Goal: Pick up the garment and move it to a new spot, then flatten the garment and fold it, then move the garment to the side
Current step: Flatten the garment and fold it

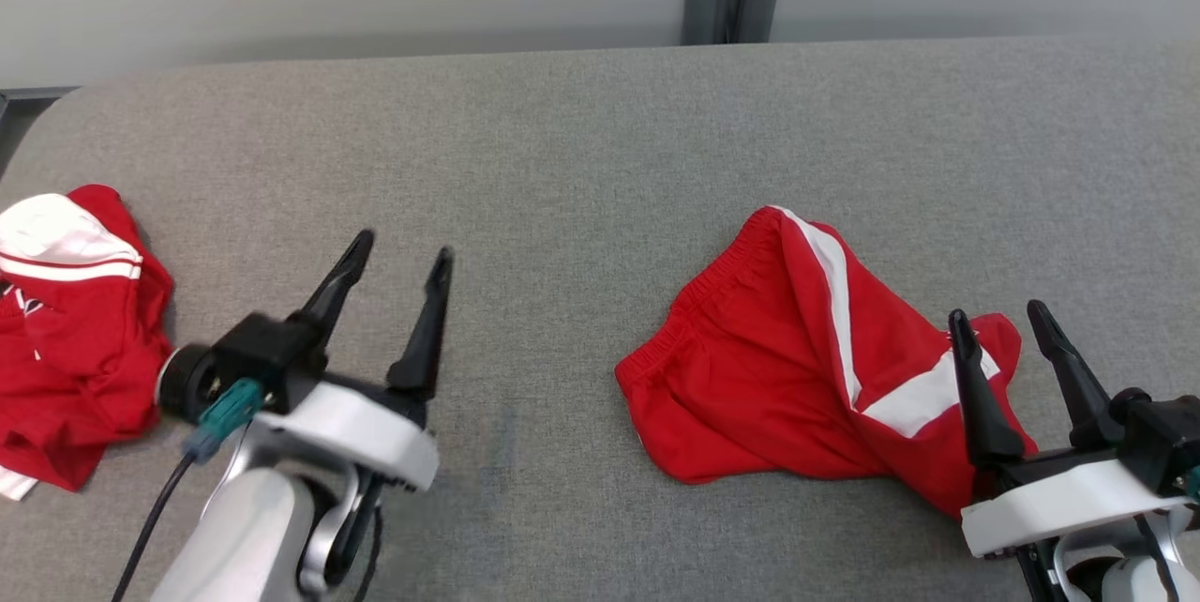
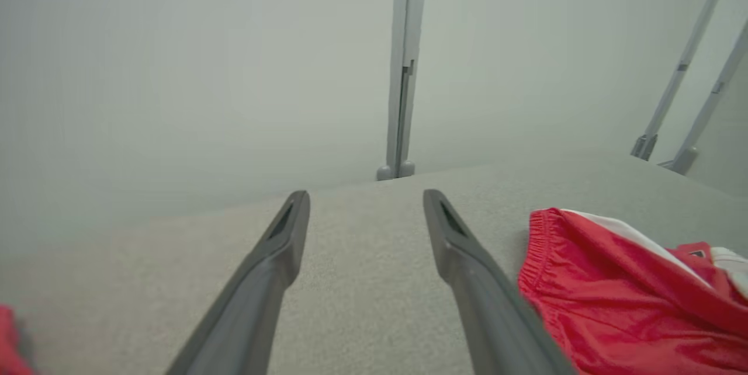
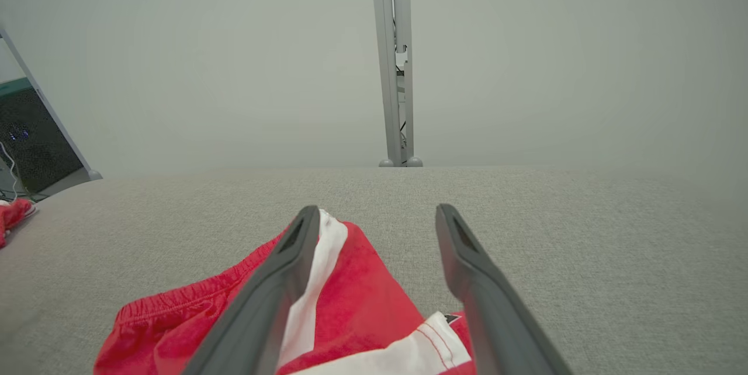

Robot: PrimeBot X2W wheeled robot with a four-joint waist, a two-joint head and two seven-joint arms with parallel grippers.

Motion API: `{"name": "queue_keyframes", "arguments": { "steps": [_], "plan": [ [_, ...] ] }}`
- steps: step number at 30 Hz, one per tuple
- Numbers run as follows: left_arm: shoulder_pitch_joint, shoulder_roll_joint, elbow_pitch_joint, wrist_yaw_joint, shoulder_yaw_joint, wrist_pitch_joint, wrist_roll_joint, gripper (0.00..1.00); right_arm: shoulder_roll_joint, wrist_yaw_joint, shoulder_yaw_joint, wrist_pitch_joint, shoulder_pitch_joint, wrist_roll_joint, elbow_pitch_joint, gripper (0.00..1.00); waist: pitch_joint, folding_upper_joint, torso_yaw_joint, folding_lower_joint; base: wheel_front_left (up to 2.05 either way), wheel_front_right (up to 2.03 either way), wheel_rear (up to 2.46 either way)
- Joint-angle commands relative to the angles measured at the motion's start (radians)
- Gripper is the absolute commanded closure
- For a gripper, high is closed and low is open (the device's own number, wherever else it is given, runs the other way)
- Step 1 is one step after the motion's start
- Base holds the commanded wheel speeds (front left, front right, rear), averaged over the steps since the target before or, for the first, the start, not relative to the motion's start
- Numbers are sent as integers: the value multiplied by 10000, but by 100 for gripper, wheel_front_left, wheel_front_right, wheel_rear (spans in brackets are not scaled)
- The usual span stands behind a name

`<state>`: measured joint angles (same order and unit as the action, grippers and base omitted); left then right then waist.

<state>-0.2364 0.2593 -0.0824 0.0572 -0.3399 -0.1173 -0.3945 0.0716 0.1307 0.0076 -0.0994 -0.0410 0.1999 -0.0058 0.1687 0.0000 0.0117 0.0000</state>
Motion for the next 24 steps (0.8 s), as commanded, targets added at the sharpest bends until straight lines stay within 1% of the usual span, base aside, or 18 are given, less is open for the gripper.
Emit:
{"name": "queue_keyframes", "arguments": {
  "steps": [1,7,10,12,17,20,24],
  "plan": [
    [-614,-99,-95,-214,-208,193,121,0,64,1,-2,18,-164,0,-57,0,269,0,-138,0,0,0,0],
    [-3001,-922,-1166,-1177,-1437,1368,233,0,58,1,208,-88,-620,-15,-175,0,1003,0,-663,0,0,0,0],
    [-3937,-1361,-1989,-1525,-1966,1814,65,0,20,1,356,-192,-838,46,-164,0,1329,0,-1005,0,0,0,0],
    [-4501,-1539,-2626,-1684,-2333,2034,-17,0,-18,1,450,-278,-957,83,-125,0,1520,0,-1223,0,0,0,0],
    [-5466,-1826,-4468,-1869,-3137,2344,-542,0,-75,1,677,-439,-1214,187,24,0,1908,0,-1797,0,0,0,0],
    [-5838,-1886,-5603,-1887,-3415,2495,-945,0,-111,1,747,-546,-1327,238,81,0,2075,0,-2061,0,0,0,0],
    [-6113,-1930,-6705,-1878,-3958,2722,-1559,0,-135,1,722,-646,-1361,298,171,0,2201,0,-2251,0,0,0,0]
  ]
}}
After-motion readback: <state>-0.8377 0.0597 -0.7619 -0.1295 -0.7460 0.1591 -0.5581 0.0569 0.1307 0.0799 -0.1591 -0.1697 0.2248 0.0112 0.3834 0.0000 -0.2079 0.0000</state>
